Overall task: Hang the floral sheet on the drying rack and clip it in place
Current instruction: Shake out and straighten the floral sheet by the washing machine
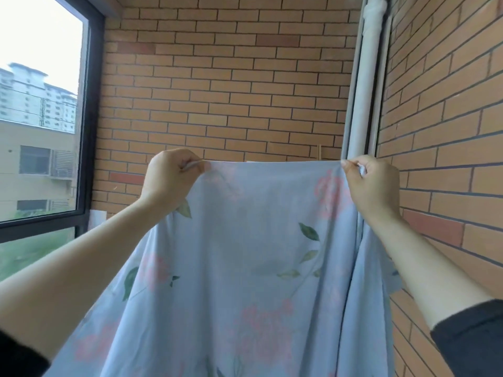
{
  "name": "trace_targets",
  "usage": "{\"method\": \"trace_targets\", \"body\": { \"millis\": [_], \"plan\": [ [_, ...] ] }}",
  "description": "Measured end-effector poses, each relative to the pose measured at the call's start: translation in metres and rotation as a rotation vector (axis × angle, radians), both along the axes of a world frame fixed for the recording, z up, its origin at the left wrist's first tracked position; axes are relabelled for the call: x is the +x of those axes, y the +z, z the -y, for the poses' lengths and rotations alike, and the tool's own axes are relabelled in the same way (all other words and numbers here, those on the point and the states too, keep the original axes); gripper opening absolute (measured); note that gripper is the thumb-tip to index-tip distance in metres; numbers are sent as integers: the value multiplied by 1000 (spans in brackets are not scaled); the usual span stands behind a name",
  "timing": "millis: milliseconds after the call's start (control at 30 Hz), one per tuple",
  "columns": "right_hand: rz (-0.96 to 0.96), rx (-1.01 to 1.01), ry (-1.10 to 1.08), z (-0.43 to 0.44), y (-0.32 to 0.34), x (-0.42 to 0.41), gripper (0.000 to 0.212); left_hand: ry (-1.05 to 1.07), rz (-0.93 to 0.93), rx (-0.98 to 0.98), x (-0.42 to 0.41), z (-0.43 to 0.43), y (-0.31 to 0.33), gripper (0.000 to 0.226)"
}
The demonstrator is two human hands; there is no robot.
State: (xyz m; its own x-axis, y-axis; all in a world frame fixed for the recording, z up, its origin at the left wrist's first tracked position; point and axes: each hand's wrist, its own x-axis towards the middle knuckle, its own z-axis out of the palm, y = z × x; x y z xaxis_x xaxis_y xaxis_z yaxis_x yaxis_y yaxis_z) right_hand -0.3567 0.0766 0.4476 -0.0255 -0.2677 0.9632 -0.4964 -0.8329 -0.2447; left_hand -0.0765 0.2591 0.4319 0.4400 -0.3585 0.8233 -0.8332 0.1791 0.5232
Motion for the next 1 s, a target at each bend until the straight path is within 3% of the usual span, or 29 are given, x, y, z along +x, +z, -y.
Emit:
{"method": "trace_targets", "body": {
  "millis": [200,367,467,533,800,900,1000],
  "plan": [
    [-72,126,31,10,-25,2,24,1,-22,18,-2,5,-20,18],
    [-91,352,73,18,-112,-5,26,-6,-91,114,-9,15,-88,21],
    [-30,538,85,16,-164,-11,13,-37,-125,175,-13,21,-124,17],
    [32,622,113,4,-183,-12,33,-64,-104,207,-19,26,-134,15],
    [66,765,648,-78,-230,30,30,-232,50,411,-64,28,-170,14],
    [-11,843,751,-82,-249,47,32,-289,80,468,-70,21,-185,14],
    [-114,946,857,-79,-252,57,18,-332,81,481,-69,16,-187,13]
  ]
}}
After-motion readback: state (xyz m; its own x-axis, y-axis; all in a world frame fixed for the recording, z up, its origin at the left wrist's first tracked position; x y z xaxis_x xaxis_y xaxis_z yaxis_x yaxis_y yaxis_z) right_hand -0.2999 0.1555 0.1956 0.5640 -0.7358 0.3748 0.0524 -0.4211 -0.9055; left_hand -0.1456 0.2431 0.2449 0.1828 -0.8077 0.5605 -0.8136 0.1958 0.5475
